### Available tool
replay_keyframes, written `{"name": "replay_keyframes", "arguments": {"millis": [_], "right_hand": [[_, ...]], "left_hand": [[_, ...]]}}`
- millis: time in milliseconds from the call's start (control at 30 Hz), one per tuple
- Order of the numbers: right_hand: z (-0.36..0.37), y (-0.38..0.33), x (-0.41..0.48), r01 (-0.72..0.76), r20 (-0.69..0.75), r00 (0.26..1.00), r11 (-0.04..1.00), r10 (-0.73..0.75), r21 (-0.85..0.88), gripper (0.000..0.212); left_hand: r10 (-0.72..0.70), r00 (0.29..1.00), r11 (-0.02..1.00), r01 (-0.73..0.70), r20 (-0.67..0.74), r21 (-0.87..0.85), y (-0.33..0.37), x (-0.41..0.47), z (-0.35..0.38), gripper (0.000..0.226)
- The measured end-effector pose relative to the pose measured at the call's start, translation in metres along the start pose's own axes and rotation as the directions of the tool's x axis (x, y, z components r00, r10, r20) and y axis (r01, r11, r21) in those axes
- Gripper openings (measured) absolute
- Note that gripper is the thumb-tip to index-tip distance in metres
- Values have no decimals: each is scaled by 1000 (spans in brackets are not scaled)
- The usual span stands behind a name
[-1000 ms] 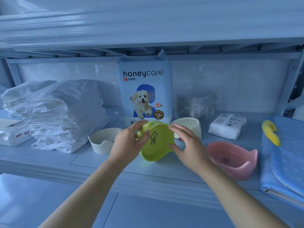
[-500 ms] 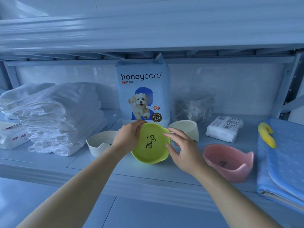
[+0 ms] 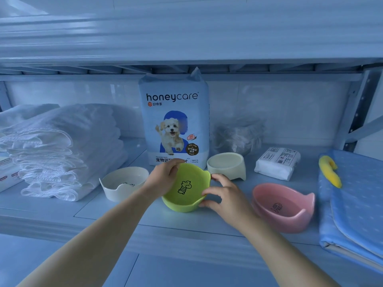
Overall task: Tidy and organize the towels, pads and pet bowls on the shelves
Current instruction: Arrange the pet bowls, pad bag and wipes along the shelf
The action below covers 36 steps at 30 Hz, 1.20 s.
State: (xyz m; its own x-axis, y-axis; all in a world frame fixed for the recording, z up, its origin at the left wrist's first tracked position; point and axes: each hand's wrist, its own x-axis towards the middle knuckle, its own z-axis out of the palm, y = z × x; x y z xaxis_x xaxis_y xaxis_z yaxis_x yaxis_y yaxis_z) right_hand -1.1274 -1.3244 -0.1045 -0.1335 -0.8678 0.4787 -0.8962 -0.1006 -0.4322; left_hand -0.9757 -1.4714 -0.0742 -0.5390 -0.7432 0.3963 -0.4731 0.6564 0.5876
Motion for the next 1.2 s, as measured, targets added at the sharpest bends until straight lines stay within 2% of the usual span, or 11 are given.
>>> {"name": "replay_keyframes", "arguments": {"millis": [233, 433, 567, 633, 700, 733, 867, 967, 1100, 1200], "right_hand": [[8, -6, -1, -56, -37, 998, 998, 56, -4, 33], [14, -8, 4, -90, -79, 993, 996, 90, 1, 34], [23, -10, 8, -52, -108, 993, 999, 52, 0, 29], [24, -7, 7, -16, -108, 994, 999, 20, 41, 27], [23, -3, 4, 10, -98, 995, 997, -3, 76, 26], [23, -1, 2, 20, -105, 994, 996, -11, 85, 25], [25, -2, -2, 55, -168, 985, 997, -46, 52, 23], [23, -7, -5, 88, -214, 973, 996, -82, 20, 25], [20, -10, -8, 118, -231, 966, 993, -112, 11, 33], [21, -8, -8, 95, -207, 974, 995, -87, 29, 39]], "left_hand": [[54, 995, 997, -48, 81, -65, -8, -16, 3, 30], [202, 978, 977, -205, -58, -57, -4, -38, 1, 23], [203, 979, 973, -202, -2, -109, 6, -54, 2, 16], [247, 969, 967, -246, 11, -61, 2, -64, 5, 24], [289, 957, 957, -288, -27, 30, -6, -73, 8, 40], [294, 954, 955, -291, -65, 58, -8, -76, 9, 40], [299, 936, 954, -289, -184, 82, -3, -81, 10, 27], [294, 936, 955, -279, -195, 100, -4, -82, 12, 25], [285, 939, 956, -264, -192, 130, -6, -81, 12, 38], [295, 935, 952, -271, -197, 140, -4, -82, 11, 22]]}}
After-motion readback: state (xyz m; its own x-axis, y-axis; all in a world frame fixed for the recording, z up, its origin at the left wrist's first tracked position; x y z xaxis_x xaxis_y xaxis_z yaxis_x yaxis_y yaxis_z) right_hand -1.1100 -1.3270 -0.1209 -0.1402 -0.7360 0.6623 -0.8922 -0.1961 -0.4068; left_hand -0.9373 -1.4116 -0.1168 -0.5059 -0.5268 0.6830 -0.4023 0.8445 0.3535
